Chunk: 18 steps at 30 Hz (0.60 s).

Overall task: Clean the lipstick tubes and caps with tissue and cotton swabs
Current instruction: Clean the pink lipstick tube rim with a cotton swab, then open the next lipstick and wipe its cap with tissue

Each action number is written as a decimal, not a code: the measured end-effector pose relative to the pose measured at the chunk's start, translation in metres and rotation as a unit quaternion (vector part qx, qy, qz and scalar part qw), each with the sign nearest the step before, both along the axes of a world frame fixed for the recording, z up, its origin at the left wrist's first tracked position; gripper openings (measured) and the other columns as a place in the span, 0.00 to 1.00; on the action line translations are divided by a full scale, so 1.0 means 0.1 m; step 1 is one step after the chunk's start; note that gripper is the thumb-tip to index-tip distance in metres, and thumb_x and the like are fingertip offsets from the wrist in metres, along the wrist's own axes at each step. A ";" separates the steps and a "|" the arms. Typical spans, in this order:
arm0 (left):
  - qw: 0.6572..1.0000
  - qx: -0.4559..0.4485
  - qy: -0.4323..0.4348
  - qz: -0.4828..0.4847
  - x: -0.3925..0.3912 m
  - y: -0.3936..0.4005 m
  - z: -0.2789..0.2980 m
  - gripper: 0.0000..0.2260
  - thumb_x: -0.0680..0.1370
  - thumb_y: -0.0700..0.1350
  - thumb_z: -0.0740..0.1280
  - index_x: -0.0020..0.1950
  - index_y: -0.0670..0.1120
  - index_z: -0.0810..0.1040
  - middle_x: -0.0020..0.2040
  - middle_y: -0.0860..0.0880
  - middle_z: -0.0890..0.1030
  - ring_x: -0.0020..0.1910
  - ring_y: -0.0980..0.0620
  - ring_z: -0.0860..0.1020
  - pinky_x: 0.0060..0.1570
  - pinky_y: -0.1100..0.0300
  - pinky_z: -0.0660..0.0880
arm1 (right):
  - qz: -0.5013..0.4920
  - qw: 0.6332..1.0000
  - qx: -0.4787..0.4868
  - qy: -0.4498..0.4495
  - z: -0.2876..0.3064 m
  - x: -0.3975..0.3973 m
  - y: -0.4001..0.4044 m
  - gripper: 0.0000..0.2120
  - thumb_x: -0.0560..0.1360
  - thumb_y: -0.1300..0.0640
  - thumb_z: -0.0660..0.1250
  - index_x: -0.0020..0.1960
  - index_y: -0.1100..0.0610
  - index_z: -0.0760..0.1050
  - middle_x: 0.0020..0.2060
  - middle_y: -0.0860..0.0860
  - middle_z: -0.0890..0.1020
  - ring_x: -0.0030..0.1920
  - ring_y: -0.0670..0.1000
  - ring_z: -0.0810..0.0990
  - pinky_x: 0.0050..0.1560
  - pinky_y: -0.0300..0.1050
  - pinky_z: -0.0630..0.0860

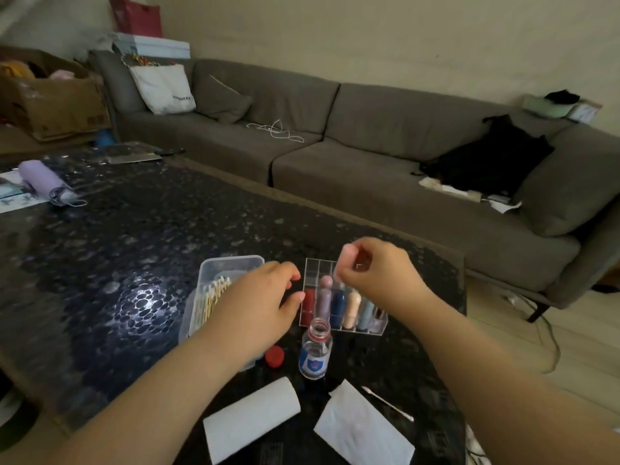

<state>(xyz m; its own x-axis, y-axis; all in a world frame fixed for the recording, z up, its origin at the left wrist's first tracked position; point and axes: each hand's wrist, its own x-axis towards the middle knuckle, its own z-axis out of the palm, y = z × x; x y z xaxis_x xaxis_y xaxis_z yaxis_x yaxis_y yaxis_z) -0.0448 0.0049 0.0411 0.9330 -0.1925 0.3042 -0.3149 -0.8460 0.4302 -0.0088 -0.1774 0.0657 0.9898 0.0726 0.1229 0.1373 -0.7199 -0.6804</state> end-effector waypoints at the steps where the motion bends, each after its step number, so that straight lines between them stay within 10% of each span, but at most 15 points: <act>1: 1.000 0.018 0.003 -0.003 0.10 0.02 0.00 0.14 0.79 0.51 0.62 0.64 0.52 0.71 0.59 0.54 0.76 0.55 0.56 0.75 0.53 0.59 0.74 | 0.004 1.000 -0.002 0.002 0.00 0.13 0.04 0.10 0.75 0.55 0.68 0.55 0.51 0.73 0.42 0.42 0.76 0.42 0.41 0.75 0.37 0.30 0.70; 18: 0.999 0.046 -0.001 -0.012 0.59 0.13 -0.37 0.11 0.79 0.50 0.62 0.59 0.49 0.75 0.54 0.52 0.76 0.51 0.53 0.76 0.50 0.57 0.75 | 0.076 0.982 -0.168 0.028 -0.48 1.02 0.32 0.13 0.76 0.61 0.64 0.59 0.55 0.77 0.53 0.53 0.80 0.51 0.52 0.78 0.51 0.42 0.76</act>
<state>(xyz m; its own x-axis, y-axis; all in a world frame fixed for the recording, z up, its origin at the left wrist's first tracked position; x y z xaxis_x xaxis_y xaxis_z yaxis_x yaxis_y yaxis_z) 0.0138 0.0179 0.0044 0.9269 -0.2425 0.2863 -0.3368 -0.8742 0.3499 0.0930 -0.1456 0.0174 0.9688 0.2474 0.0122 0.2297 -0.8793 -0.4172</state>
